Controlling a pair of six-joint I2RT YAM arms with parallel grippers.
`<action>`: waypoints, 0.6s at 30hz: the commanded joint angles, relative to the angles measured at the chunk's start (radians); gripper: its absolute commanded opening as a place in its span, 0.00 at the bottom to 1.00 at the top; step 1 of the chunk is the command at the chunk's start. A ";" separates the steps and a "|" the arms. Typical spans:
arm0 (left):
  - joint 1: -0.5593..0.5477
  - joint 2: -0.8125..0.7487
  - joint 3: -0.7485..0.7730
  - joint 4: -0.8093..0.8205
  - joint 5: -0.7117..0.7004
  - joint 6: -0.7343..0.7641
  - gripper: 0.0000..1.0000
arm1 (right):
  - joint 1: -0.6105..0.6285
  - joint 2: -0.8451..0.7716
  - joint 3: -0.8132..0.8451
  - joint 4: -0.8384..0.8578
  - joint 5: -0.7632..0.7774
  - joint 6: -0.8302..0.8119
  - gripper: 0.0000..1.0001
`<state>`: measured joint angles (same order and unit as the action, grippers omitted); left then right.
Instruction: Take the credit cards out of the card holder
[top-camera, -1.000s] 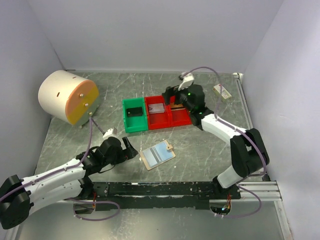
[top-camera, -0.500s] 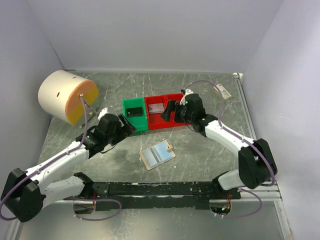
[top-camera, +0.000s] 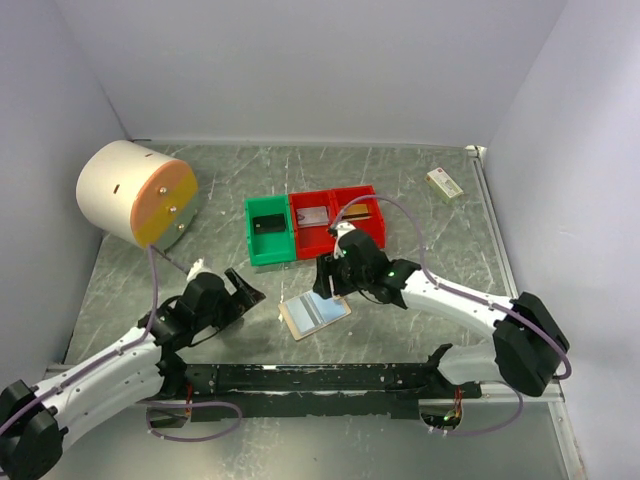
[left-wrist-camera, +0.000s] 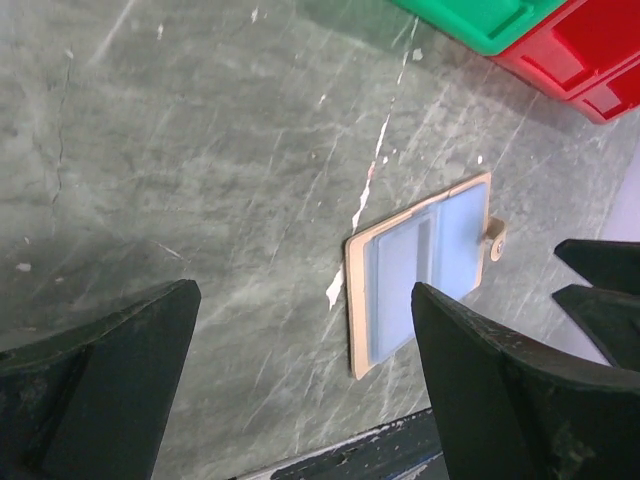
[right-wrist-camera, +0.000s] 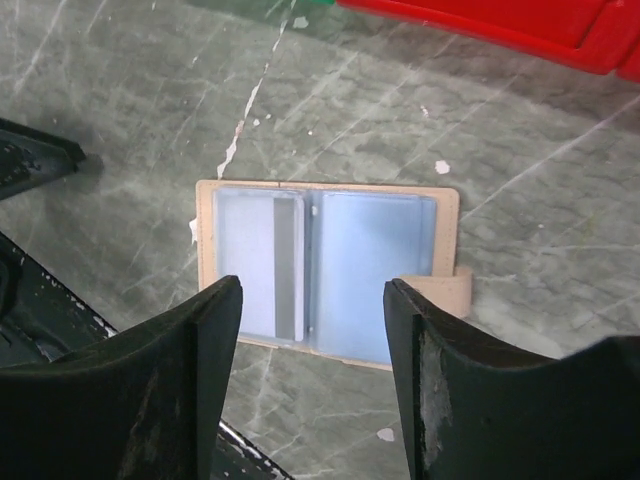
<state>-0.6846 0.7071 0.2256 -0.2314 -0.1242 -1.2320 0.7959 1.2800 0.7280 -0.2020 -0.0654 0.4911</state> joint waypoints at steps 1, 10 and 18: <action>-0.007 0.070 0.146 -0.113 -0.051 0.114 0.99 | 0.050 0.064 0.061 -0.036 0.037 -0.024 0.57; -0.031 0.037 0.112 -0.057 -0.042 0.160 0.99 | 0.140 0.146 0.098 -0.029 0.055 -0.038 0.52; -0.031 -0.074 0.170 -0.139 -0.118 0.256 1.00 | 0.197 0.273 0.158 -0.051 0.091 -0.045 0.56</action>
<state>-0.7097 0.6594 0.3347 -0.3244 -0.1780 -1.0527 0.9714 1.5024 0.8467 -0.2348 -0.0158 0.4614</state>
